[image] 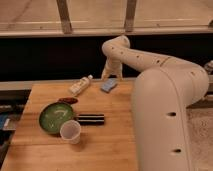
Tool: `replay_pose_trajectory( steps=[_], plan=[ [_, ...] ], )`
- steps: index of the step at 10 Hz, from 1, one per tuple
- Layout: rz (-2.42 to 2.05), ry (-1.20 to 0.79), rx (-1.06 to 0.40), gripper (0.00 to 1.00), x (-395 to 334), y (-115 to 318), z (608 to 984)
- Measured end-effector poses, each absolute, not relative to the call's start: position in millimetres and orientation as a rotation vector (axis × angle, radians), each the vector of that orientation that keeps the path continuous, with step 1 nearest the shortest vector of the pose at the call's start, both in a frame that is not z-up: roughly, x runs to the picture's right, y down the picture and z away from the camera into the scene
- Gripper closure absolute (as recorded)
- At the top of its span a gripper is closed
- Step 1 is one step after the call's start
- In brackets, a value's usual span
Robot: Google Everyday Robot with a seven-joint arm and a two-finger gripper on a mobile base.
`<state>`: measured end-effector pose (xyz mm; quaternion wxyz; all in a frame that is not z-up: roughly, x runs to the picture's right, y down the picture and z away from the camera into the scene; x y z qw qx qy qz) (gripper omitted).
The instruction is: Wipe the white sponge on the table
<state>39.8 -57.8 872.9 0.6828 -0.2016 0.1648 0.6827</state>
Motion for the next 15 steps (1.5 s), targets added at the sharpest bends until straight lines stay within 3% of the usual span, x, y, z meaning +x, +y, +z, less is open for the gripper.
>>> replay_pose_trajectory(
  steps=[7,15],
  plan=[
    [1.528,0.347,-0.480,0.35,35,-70,914],
    [1.542,0.360,-0.446,0.35,44,-67,912]
  ],
)
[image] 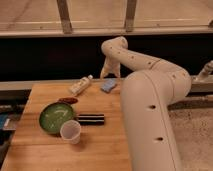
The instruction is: Wipe the white sponge on the table
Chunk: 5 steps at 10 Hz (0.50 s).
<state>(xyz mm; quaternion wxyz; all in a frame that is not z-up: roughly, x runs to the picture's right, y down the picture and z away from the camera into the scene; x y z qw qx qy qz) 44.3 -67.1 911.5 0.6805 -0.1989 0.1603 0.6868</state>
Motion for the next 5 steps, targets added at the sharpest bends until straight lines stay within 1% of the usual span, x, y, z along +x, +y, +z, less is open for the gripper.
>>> replay_pose_trajectory(
  steps=[5],
  plan=[
    [1.536,0.352,-0.424,0.35,42,-69,922]
  ],
)
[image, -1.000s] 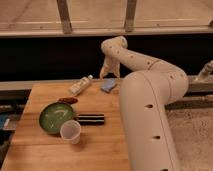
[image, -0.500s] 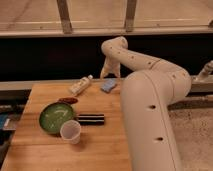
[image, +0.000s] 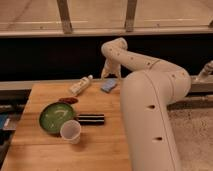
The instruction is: Wipe the white sponge on the table
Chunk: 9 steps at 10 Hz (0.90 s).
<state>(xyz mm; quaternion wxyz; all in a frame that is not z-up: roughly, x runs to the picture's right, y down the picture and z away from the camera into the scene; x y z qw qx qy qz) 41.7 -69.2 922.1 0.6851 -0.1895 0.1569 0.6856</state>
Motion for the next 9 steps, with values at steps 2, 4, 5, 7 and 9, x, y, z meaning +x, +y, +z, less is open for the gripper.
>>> replay_pose_trajectory(
  steps=[2,4,5,7,9],
  plan=[
    [1.531,0.333,-0.432,0.35,39,-72,930],
    [1.520,0.314,-0.444,0.35,32,-76,940],
    [1.516,0.294,-0.457,0.35,28,-80,947],
    [1.504,0.276,-0.479,0.35,20,-86,963],
    [1.492,0.291,-0.501,0.35,18,-80,979]
  ],
)
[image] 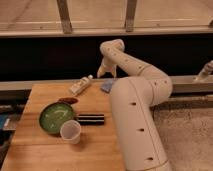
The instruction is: Wipe the white sponge on the table
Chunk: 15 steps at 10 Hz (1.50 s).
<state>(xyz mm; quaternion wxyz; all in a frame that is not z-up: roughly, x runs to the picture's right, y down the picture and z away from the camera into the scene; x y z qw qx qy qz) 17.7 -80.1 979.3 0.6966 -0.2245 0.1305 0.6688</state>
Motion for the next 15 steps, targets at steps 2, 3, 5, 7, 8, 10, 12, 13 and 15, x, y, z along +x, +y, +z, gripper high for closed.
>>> replay_pose_trajectory(
  steps=[2,3,5,7,8,10,12,13,15],
  plan=[
    [1.500,0.323,-0.517,0.35,26,-72,990],
    [1.502,0.345,-0.526,0.35,28,-65,996],
    [1.520,0.385,-0.545,0.35,37,-55,1003],
    [1.539,0.431,-0.571,0.35,46,-40,1013],
    [1.545,0.447,-0.583,0.35,46,-33,1016],
    [1.560,0.482,-0.613,0.37,50,-20,1022],
    [1.566,0.491,-0.621,0.52,53,-16,1022],
    [1.563,0.491,-0.627,0.63,50,-15,1021],
    [1.561,0.487,-0.641,0.83,47,-13,1020]
  ],
)
